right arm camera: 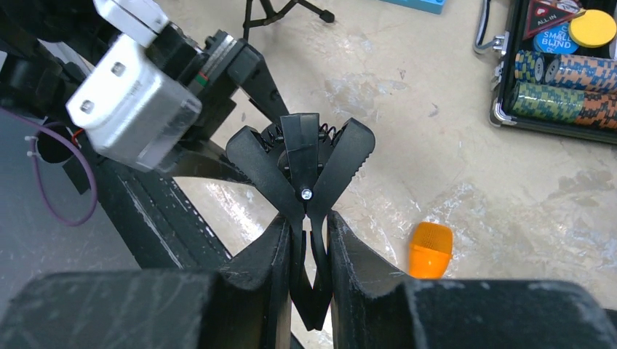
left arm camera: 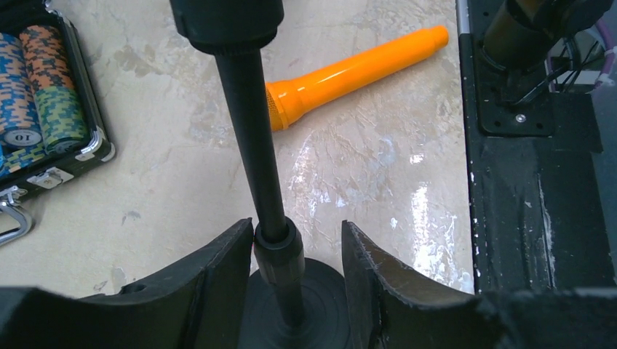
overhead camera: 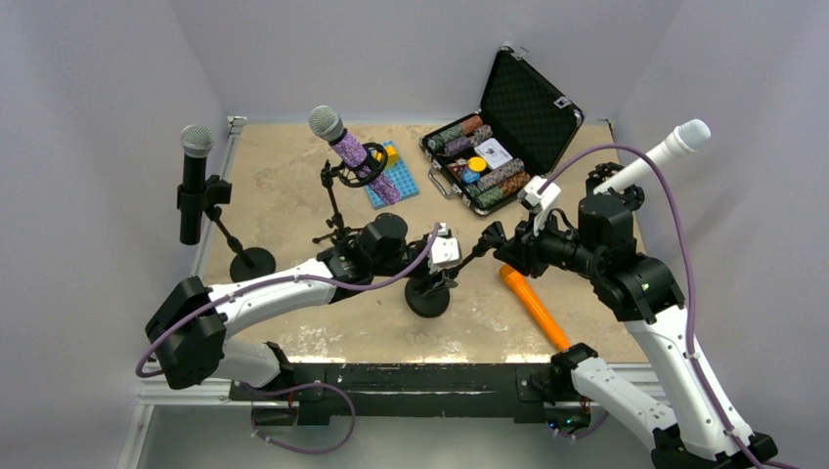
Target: Remove the microphone from the stand
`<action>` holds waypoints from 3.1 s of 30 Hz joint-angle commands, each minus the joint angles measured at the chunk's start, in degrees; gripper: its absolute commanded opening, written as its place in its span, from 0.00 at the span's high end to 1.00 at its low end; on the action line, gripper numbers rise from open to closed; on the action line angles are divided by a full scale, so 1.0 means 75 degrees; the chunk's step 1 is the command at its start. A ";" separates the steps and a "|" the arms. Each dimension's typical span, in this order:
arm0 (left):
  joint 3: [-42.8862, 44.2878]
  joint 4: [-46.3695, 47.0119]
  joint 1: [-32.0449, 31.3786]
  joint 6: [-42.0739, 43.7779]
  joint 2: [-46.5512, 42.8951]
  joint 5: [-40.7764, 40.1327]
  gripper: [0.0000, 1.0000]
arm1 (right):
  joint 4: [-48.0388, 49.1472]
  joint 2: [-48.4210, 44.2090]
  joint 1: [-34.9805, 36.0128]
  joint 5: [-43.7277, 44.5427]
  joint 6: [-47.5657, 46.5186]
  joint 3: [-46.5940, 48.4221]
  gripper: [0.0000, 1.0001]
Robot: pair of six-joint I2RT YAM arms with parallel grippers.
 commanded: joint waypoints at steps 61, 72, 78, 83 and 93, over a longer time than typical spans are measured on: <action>0.0895 -0.3281 0.1035 0.2531 -0.0897 0.1269 0.40 | 0.0106 0.1055 0.0599 -0.2571 -0.1442 0.0597 1.00; -0.1200 -0.0031 0.0549 0.1163 -0.2014 -0.0533 0.37 | 0.0449 0.0444 0.0103 -0.0092 0.2561 -0.0260 1.00; -0.0879 0.0569 0.0161 0.0438 -0.1090 -0.0867 0.44 | 0.0652 0.0583 -0.0460 -0.0217 0.3242 -0.0230 1.00; -0.0500 0.0713 0.0029 0.0303 -0.0452 -0.0779 0.51 | 0.0749 0.0487 -0.0614 -0.0382 0.3532 -0.0350 1.00; 0.0084 0.0767 0.0046 0.0186 0.0218 -0.0676 0.65 | 0.0900 0.0302 -0.0631 -0.0740 0.3240 -0.0653 1.00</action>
